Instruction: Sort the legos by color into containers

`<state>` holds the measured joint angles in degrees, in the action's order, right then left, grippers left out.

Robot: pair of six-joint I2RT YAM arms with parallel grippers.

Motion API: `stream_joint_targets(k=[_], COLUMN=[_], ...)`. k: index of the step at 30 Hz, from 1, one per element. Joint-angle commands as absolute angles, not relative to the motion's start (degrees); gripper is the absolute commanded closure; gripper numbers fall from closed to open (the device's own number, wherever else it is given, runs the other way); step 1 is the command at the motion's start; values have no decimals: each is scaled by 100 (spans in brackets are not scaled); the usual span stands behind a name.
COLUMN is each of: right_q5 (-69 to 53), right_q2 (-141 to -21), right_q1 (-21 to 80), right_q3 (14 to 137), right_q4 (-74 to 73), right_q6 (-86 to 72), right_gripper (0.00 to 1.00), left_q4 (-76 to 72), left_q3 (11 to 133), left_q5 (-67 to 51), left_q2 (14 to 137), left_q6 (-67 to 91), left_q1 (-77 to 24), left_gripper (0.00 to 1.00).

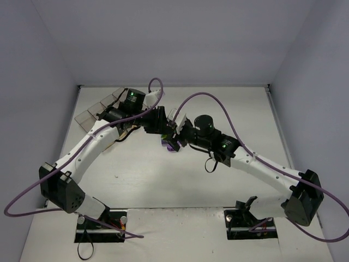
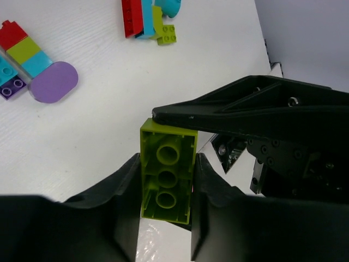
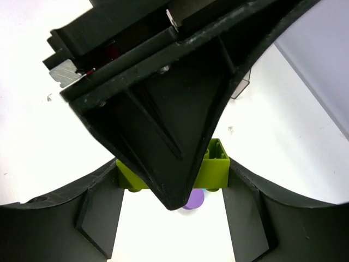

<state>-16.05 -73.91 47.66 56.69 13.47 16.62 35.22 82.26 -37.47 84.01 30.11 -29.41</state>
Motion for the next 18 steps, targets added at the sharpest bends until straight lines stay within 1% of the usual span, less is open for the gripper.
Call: stream_joint_targets(k=[1,2,3,5,6,7,8,12,15,16,18], right_q5=[-1653,-1626,-1574,-1468,-1355,-1293,-1222,-758,-537,-362,-186], right_q2=[-7189,-7207,-7216,-7260,-7277,-7286,-7286,-7234,-7163,-7146,-7137], right_q1=[4790,4790,4790,4773,4772,4764,4746,4571,4343,4281,4088], right_q3=[5941,5941,5933,5915,5906,5889,5863,5792,5740,5748,5765], right_q4=[1951,1951,1942,1934,1925,1916,1907,1793,1644,1583,1355], right_q6=[1661,1661,1644,1609,1600,1565,1512,1205,723,547,-7], right_gripper=[79,76,62,42,27,23,15,3,0,0,0], left_q4=[3155,3164,3181,3243,3278,3339,3392,3813,4042,4086,4174], left_q3=[8306,8314,8332,8332,8332,8332,8323,8288,8306,8340,8411], left_q5=[-3718,-3709,-3692,-3604,-3543,-3498,-3455,-2972,-2261,-1719,-1102], left_q2=[8314,8314,8306,8297,8288,8288,8262,8218,8279,8305,8437], left_q6=[3050,3032,3024,2962,2927,2857,2822,2506,2452,2461,2505], left_q1=[-2927,-2935,-2927,-2900,-2874,-2787,-2734,-2207,-1636,-1496,-1179], left_gripper=[90,94,99,100,100,100,100,100,100,100,100])
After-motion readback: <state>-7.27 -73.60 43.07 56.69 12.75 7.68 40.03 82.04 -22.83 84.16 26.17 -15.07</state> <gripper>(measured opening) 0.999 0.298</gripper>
